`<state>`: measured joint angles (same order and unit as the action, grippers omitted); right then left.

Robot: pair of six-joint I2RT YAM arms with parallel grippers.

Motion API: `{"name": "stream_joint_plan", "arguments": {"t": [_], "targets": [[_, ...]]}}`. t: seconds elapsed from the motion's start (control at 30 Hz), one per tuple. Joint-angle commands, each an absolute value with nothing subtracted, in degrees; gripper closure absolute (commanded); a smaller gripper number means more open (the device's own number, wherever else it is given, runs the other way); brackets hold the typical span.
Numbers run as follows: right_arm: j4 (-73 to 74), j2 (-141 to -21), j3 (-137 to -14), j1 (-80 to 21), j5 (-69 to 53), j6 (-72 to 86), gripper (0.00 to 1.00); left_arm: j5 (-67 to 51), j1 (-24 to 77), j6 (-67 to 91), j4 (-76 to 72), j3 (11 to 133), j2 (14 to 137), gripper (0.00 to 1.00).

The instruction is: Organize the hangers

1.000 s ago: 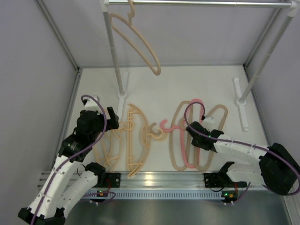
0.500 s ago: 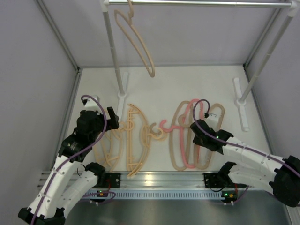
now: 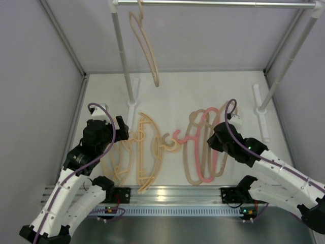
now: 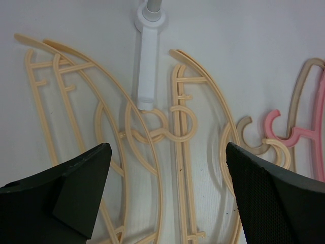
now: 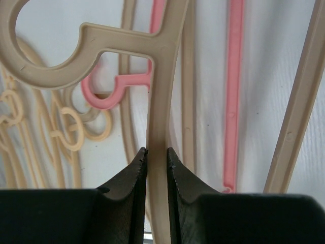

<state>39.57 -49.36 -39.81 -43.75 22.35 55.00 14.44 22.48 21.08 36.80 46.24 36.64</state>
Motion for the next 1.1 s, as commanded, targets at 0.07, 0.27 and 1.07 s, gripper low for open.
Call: {"name": "stream_joint_plan", "arguments": {"t": [0.07, 0.27, 1.07], "targets": [[39.2, -49.04, -50.52, -44.03, 20.22, 52.3, 1.0, 14.59, 22.59, 21.36, 34.72, 46.32, 36.47, 0.02], [30.51, -55.45, -61.51, -43.24, 13.82, 49.31, 1.0, 14.59, 22.5, 21.44, 34.63, 46.41, 36.74, 0.02], [-5.18, -85.25, -94.3, -34.98, -14.68, 58.09, 1.0, 14.68, 22.5, 21.45, 34.72, 46.41, 37.27, 0.02]]}}
